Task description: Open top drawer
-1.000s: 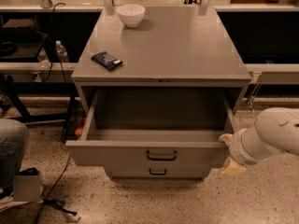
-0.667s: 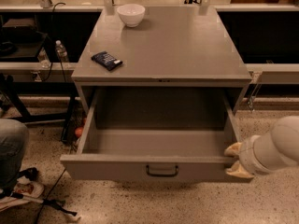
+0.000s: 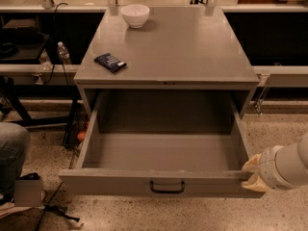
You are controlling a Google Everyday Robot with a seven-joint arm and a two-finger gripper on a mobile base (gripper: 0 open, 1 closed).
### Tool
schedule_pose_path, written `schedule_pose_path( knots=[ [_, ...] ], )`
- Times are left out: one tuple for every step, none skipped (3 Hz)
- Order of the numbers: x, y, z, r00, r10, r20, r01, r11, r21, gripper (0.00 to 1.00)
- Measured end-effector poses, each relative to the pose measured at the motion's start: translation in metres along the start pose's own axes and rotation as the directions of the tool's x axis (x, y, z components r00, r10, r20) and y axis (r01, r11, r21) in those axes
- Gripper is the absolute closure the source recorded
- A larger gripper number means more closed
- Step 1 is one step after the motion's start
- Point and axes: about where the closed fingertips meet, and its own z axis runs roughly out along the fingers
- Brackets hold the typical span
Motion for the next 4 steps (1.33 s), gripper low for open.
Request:
schedule_pose_path(
  knots=[
    [-0.0002, 0.0002, -0.001, 1.0, -0.001, -0.001, 0.001, 1.0, 0.001, 0.57],
    [-0.0007, 0.0003, -0.002, 1.0, -0.003, -0.002, 0.003, 1.0, 0.003, 0.33],
    [-0.0002, -0.0003, -0.0053, 1.0, -0.002, -0.005, 0.002, 1.0, 0.009, 0.03],
    [0.0013, -0.0014, -0.0088, 1.0, 0.001, -0.007, -0.001, 0.9999, 0.017, 0.0]
  ],
)
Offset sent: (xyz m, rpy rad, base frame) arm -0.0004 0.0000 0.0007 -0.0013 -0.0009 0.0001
